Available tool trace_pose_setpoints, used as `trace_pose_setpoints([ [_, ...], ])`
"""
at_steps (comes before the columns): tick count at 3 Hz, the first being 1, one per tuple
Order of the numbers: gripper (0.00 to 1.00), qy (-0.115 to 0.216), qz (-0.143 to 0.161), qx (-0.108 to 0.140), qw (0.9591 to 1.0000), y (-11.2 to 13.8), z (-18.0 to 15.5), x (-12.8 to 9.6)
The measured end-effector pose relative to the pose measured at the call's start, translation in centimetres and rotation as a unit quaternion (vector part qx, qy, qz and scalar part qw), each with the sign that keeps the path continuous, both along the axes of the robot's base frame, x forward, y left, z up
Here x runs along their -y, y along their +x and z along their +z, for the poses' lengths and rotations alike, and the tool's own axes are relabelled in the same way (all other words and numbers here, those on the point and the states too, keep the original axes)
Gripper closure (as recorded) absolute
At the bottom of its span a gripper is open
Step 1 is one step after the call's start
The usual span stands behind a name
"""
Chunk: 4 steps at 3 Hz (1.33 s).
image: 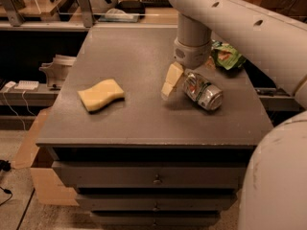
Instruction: Place 7up can upright
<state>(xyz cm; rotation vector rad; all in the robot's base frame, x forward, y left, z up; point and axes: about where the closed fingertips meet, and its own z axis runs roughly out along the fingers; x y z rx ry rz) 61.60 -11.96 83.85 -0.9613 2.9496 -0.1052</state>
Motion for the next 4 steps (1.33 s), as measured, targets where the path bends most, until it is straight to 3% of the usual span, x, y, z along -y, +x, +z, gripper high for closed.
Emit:
trace_pose_setpoints([
  [1,0.17,0.001,-0.003,-0.004,1.0,0.12,-0.43,0.54],
  [4,0.88,0.009,-0.001,-0.014,0.9999,0.04,-0.82,0.98],
])
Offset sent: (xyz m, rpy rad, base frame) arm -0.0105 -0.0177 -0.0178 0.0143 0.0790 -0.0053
